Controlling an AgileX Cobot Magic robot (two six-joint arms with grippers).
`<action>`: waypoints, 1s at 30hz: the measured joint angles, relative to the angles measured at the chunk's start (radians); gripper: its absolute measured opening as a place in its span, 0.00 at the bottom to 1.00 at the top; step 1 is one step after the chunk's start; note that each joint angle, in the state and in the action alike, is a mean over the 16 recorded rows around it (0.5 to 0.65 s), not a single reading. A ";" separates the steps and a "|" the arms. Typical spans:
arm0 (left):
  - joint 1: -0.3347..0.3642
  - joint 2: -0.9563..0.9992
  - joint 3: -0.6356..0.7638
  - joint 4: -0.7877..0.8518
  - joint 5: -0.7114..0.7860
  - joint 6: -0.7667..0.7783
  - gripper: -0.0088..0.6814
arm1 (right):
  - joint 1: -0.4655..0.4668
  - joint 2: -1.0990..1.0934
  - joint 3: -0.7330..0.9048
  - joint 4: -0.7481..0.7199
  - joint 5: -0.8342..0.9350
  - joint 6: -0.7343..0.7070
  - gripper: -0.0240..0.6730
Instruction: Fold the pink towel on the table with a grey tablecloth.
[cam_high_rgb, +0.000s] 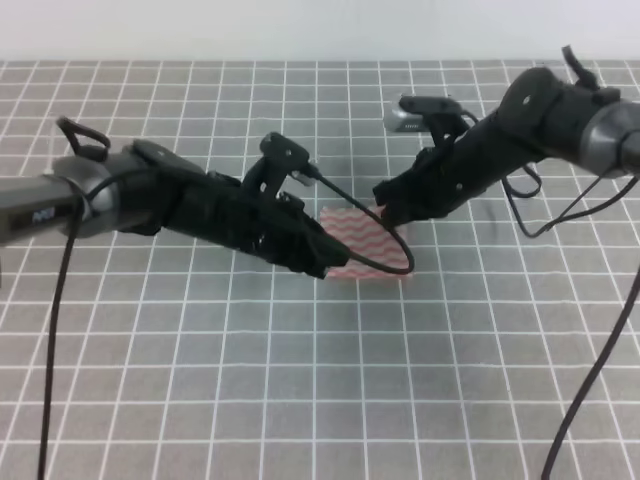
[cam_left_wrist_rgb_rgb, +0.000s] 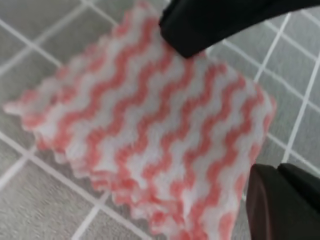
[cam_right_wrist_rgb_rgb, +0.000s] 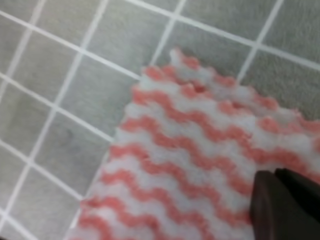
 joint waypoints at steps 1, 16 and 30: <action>0.000 0.009 0.000 0.003 0.004 0.003 0.01 | 0.000 0.007 0.000 0.000 -0.003 0.000 0.01; 0.000 0.071 0.000 0.047 -0.016 -0.006 0.01 | 0.000 0.020 -0.001 -0.004 -0.008 0.000 0.01; 0.000 0.076 -0.001 0.046 -0.025 -0.006 0.01 | 0.000 -0.025 0.018 -0.045 0.141 0.003 0.01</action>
